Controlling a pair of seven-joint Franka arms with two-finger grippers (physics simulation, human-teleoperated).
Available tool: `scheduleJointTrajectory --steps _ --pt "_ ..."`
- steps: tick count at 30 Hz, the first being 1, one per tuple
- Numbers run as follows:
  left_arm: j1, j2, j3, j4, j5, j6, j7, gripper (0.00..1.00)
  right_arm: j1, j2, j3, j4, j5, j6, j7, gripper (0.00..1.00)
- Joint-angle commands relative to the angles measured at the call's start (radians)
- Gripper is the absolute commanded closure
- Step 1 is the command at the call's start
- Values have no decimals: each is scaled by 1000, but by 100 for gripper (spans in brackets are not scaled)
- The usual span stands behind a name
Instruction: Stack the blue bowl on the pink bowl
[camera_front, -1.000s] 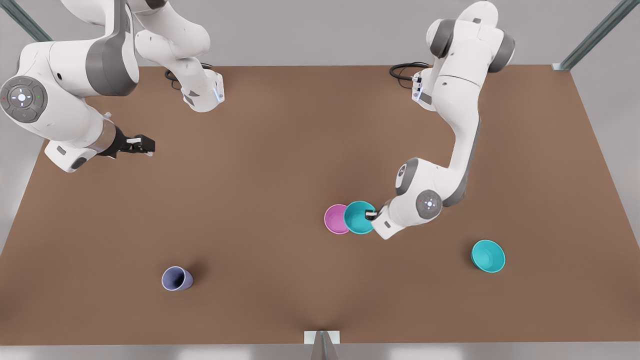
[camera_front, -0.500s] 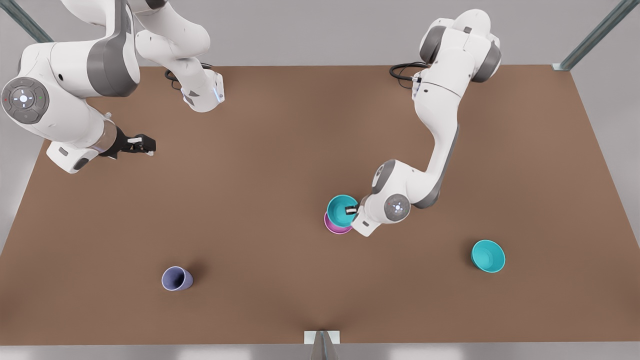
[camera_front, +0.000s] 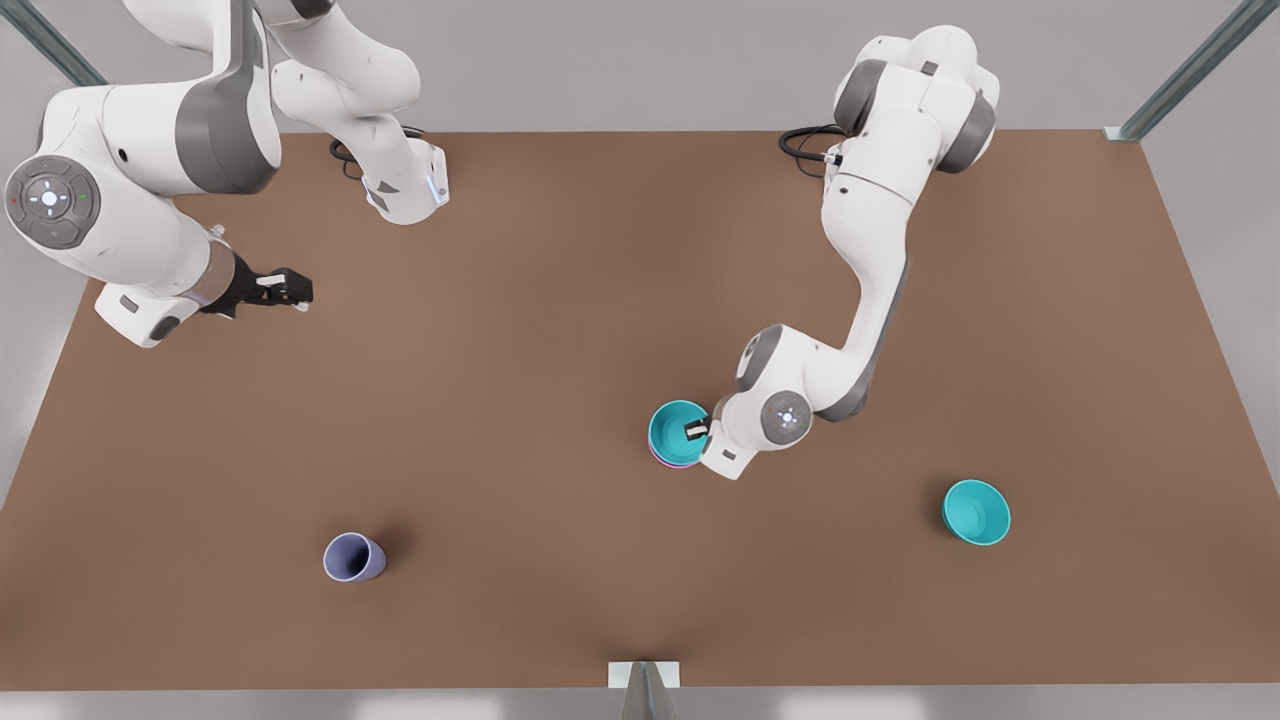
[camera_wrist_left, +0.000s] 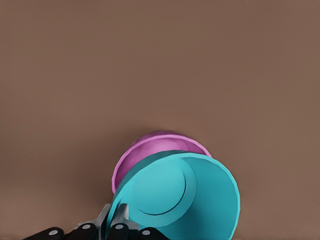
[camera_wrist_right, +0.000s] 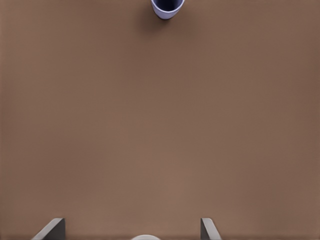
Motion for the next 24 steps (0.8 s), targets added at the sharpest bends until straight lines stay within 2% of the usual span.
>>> scheduleJointTrajectory --steps 1,5,6,7,8,9,11,12,13,15,16,17,19,20,21,24 --pt "0 4 -2 0 -3 6 -98 79 3 -1 0 0 2 -1 -2 0" --pt "0 7 -3 0 -3 7 -98 79 3 1 0 0 0 -1 -2 0" --pt "0 7 -3 -1 -3 6 -94 69 3 1 0 0 2 -1 -2 0" --pt "0 7 -3 -1 -2 6 -93 0 3 1 0 0 0 1 -2 0" --pt "3 5 -3 -6 0 -3 -91 0 3 1 0 0 0 -1 -2 0" --pt "15 -11 1 -6 13 -99 -91 0 3 1 0 -1 2 -1 -2 0" --pt "167 -215 6 0 143 -471 23 0 3 1 0 0 2 -1 -3 0" --pt "265 -392 6 0 279 -642 82 0 3 1 0 0 2 1 -3 0" --pt "324 -467 6 7 293 -705 180 0 3 1 0 0 2 -1 -6 0" --pt "367 -498 9 101 351 -814 419 0 3 1 0 0 2 -1 -9 0" --pt "428 -559 -5 105 351 -807 569 0 3 1 0 0 2 -1 -11 0" --pt "477 -561 -49 108 346 -807 648 0 3 1 -2 0 2 -1 -11 0" --pt "477 -558 -49 106 337 -793 650 0 3 1 -2 0 0 -1 -9 0" --pt "479 -585 -51 48 336 -733 650 0 3 1 -2 0 0 -1 -8 0" --pt "471 -665 -49 -93 331 -603 648 0 3 1 -2 0 0 -1 -8 0" --pt "471 -654 -49 -92 329 -604 646 0 3 1 -2 -1 0 -1 -9 0"
